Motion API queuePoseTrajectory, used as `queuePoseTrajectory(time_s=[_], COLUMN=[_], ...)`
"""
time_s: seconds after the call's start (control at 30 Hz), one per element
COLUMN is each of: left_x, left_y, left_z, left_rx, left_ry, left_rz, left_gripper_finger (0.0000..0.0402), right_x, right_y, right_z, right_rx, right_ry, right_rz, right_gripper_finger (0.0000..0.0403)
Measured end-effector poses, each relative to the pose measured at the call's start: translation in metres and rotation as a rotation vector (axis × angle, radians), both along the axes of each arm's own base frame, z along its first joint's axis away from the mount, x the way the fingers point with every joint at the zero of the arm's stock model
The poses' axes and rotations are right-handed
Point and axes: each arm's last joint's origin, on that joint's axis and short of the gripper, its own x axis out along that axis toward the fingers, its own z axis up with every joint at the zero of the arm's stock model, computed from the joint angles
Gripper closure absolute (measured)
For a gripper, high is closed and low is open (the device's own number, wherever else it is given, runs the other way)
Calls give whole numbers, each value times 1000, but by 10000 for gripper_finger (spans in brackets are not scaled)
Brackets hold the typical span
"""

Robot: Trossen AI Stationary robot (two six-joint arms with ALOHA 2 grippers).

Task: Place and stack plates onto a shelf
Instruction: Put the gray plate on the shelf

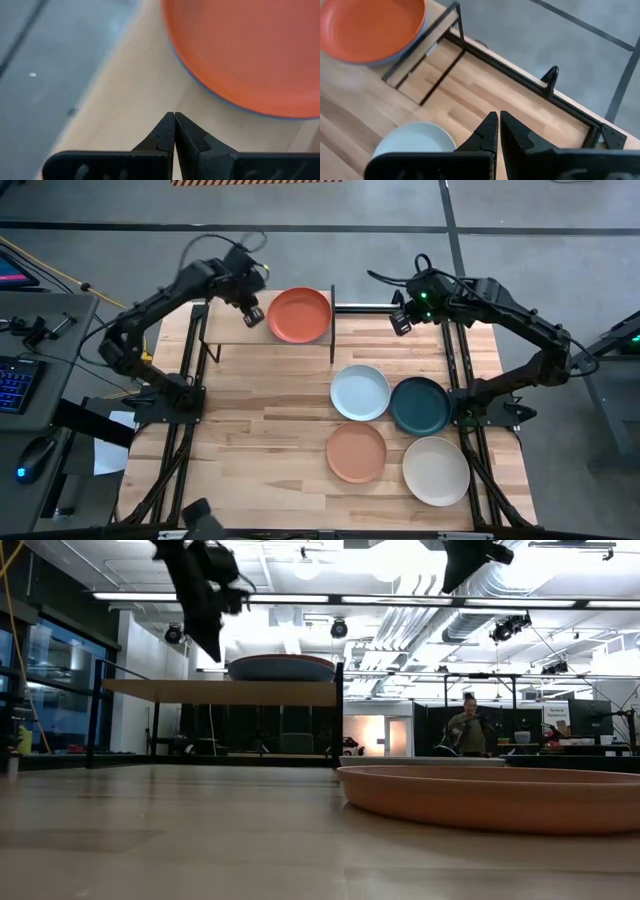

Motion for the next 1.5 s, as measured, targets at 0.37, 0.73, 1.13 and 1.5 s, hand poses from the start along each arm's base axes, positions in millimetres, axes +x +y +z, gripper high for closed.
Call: queuePoseTrajectory(time_s=[0.37, 0.73, 1.13, 1.5], left_x=[-44, -61, -50, -31], left_y=[-75, -129, -127, -128], left_z=[89, 64, 63, 58], left_rx=[158, 176, 156, 112], left_ry=[-688, -1094, -1246, -1235], left_rz=[-74, -102, -95, -145], left_gripper_finger=[401, 401, 401, 401], right_x=[-14, -3, 33, 49], right_y=[48, 49, -3, -24], right_z=[-102, -158, -212, -269], right_rx=[221, 349, 289, 374], right_ry=[-90, -222, 25, 185], right_rz=[91, 197, 301, 401], right_gripper_finger=[403, 395, 211, 183])
